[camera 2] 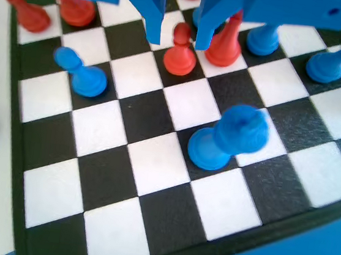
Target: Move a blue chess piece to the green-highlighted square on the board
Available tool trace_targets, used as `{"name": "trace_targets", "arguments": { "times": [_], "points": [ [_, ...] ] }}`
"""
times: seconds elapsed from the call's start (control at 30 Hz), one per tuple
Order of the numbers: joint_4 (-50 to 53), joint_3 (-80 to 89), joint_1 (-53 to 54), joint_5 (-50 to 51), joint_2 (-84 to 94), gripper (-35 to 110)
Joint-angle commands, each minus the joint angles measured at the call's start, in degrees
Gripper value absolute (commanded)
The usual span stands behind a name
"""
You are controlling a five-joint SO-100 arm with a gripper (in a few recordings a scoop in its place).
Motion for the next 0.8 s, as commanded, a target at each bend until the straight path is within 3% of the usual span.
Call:
{"name": "trace_targets", "arguments": {
  "times": [0.0,0.77],
  "points": [
    [0.1,0.4,0.0,-0.6,1.3,9],
    [1.2,-1.8,1.2,0.5,2.1,1]
  ]
}}
